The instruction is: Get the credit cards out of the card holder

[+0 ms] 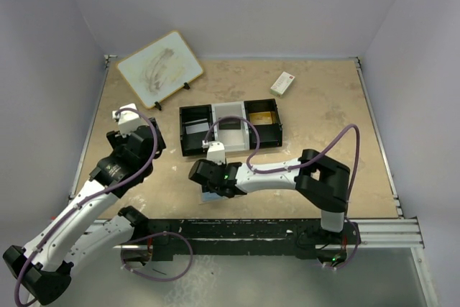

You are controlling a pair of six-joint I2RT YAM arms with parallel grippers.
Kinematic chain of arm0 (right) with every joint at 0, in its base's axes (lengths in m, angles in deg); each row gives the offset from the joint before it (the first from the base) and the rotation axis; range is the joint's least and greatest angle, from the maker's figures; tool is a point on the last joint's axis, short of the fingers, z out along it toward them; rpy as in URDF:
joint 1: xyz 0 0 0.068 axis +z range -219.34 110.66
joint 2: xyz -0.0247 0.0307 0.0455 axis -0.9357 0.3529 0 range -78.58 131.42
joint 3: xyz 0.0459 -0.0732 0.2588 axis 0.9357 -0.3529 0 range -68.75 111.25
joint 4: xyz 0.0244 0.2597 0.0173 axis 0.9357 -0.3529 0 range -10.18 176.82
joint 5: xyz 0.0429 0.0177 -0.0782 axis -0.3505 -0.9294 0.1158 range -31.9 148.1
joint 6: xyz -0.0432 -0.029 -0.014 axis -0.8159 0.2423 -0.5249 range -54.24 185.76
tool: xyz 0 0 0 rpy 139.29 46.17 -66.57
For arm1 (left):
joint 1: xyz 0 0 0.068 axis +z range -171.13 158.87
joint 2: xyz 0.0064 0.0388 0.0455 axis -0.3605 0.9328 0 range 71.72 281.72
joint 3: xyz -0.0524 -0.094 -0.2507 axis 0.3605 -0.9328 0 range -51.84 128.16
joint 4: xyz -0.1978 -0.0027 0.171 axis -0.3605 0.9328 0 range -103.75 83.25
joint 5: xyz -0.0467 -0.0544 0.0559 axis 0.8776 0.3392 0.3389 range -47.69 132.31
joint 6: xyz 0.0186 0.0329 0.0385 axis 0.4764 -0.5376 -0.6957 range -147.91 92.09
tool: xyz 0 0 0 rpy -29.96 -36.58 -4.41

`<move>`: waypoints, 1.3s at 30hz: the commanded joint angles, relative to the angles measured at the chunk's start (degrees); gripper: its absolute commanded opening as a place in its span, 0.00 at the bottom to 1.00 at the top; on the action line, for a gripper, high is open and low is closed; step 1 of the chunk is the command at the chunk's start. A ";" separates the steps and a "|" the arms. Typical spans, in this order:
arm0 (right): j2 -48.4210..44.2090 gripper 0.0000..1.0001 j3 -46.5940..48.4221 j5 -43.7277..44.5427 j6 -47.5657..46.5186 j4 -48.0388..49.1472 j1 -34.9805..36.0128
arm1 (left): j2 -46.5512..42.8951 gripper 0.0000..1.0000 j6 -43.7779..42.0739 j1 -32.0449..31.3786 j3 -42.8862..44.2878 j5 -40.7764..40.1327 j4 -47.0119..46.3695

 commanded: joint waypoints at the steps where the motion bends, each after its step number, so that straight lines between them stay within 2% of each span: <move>1: -3.46 0.45 -4.41 -2.20 0.22 3.70 -0.36 | 0.06 0.82 0.07 0.33 0.52 -0.40 -1.11; 5: -6.67 0.47 -9.65 -8.03 -1.81 12.35 -2.27 | 0.17 0.82 0.01 0.36 0.51 0.03 -1.20; 11: -9.14 0.27 -15.80 -13.59 -0.02 19.53 -5.40 | 0.18 0.82 -0.06 0.36 0.45 0.67 -1.29; 17: -12.31 0.23 -22.21 -20.29 2.64 28.49 -9.62 | -0.20 0.81 -0.60 0.35 0.04 2.12 -2.16; 20: -13.82 0.17 -26.99 -25.29 4.92 36.63 -12.18 | 0.21 0.81 -0.68 0.31 -0.20 4.46 -2.77; 22: -14.32 0.17 -29.66 -27.23 6.73 40.39 -13.58 | 0.49 0.81 -0.80 0.34 -0.54 6.67 -3.48; 25: -14.47 0.23 -31.67 -28.80 8.27 42.72 -15.04 | 0.85 0.81 -0.37 0.26 -1.09 12.02 -4.58; 28: -14.49 0.33 -30.48 -27.87 7.03 39.84 -15.27 | 1.07 0.81 -0.81 0.27 -2.17 17.08 -6.40; 30: -14.07 0.44 -27.59 -24.86 2.59 36.31 -15.10 | 1.53 0.80 -1.17 0.27 -1.88 16.51 -5.97; 39: -2.28 0.68 -7.86 -9.96 -3.26 10.15 -5.62 | -1.22 0.80 0.39 0.30 -0.84 8.18 -3.39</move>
